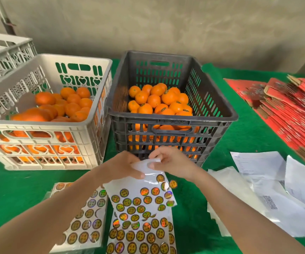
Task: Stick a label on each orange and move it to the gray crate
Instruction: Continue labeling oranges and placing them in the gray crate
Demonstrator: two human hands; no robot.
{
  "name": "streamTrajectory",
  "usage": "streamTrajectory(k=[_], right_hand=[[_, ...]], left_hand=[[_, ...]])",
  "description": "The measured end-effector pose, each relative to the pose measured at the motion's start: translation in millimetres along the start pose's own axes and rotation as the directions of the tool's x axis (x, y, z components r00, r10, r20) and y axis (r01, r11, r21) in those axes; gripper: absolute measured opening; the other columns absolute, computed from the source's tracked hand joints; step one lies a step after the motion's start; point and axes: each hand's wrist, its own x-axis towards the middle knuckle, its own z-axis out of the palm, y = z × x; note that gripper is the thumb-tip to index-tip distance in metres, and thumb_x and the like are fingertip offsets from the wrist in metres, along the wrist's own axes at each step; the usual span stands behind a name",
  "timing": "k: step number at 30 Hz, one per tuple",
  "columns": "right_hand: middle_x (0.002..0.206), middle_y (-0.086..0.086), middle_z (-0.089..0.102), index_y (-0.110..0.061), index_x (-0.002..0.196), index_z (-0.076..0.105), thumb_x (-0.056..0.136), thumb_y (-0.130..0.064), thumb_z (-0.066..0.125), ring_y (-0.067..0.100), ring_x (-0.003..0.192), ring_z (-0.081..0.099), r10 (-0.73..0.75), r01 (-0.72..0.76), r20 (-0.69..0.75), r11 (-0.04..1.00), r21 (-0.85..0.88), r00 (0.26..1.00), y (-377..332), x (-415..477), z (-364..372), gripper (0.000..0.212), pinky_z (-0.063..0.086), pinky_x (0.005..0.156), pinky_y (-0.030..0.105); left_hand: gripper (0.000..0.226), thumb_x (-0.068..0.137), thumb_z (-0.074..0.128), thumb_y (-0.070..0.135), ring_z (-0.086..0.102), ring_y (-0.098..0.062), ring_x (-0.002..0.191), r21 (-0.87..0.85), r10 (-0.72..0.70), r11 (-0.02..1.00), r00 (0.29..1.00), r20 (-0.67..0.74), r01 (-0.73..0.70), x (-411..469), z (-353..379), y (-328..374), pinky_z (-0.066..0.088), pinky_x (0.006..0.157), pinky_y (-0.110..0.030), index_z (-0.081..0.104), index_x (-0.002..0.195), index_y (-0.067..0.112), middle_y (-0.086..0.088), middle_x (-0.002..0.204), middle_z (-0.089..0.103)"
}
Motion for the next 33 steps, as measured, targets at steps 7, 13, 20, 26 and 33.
streamTrajectory(k=[7, 13, 20, 26, 33], right_hand=[[0.095, 0.002, 0.071, -0.020, 0.093, 0.067, 0.089, -0.024, 0.064, 0.013, 0.083, 0.068, 0.287, -0.298, 0.081, 0.910, 0.287, 0.955, 17, -22, -21, 0.006, 0.055, 0.074, 0.025], [0.070, 0.004, 0.072, -0.009, 0.078, 0.063, 0.087, -0.004, 0.065, 0.014, 0.064, 0.069, 0.275, -0.284, 0.073, 0.907, 0.311, 0.959, 11, -22, -12, 0.011, 0.057, 0.064, 0.026], [0.083, 0.005, 0.069, -0.010, 0.082, 0.062, 0.091, -0.004, 0.060, 0.015, 0.078, 0.068, 0.260, -0.219, -0.047, 0.887, 0.406, 0.964, 4, -25, -12, 0.011, 0.056, 0.076, 0.027], [0.077, 0.002, 0.068, -0.011, 0.081, 0.065, 0.089, -0.005, 0.062, 0.013, 0.076, 0.068, 0.085, -0.059, -0.056, 0.928, 0.369, 0.995, -25, -20, -5, 0.011, 0.056, 0.077, 0.026], [0.076, 0.003, 0.068, -0.018, 0.081, 0.066, 0.089, -0.005, 0.063, 0.016, 0.075, 0.070, -0.189, 0.203, -0.085, 0.953, 0.226, 0.978, -75, -10, 5, 0.015, 0.058, 0.071, 0.033]], left_hand=[[0.019, 0.076, 0.078, 0.017, 0.071, -0.024, 0.069, -0.300, -0.067, 0.951, 0.997, 0.027, 0.072, -12, -24, -19, 0.058, 0.060, -0.030, 0.070, 0.086, 0.003, -0.012, 0.081, 0.074], [0.031, 0.073, 0.080, 0.018, 0.071, -0.033, 0.081, -0.346, -0.098, 0.931, 0.992, 0.081, 0.120, -11, -26, -24, 0.059, 0.072, -0.039, 0.070, 0.096, 0.000, -0.017, 0.092, 0.074], [0.018, 0.080, 0.073, 0.011, 0.070, -0.034, 0.090, -0.386, -0.180, 0.892, 0.968, 0.175, 0.236, -8, -26, -36, 0.056, 0.083, -0.047, 0.069, 0.097, 0.006, -0.016, 0.098, 0.073], [0.018, 0.079, 0.076, 0.026, 0.070, -0.020, 0.082, -0.057, -0.089, 0.992, 0.955, 0.282, 0.109, 2, -13, -14, 0.055, 0.071, -0.029, 0.068, 0.090, 0.014, -0.002, 0.087, 0.073], [0.043, 0.085, 0.069, 0.025, 0.053, -0.030, 0.108, 0.472, 0.174, 0.859, 0.980, 0.096, -0.198, 17, 23, -2, 0.038, 0.082, -0.032, 0.056, 0.118, 0.001, -0.015, 0.117, 0.059]])
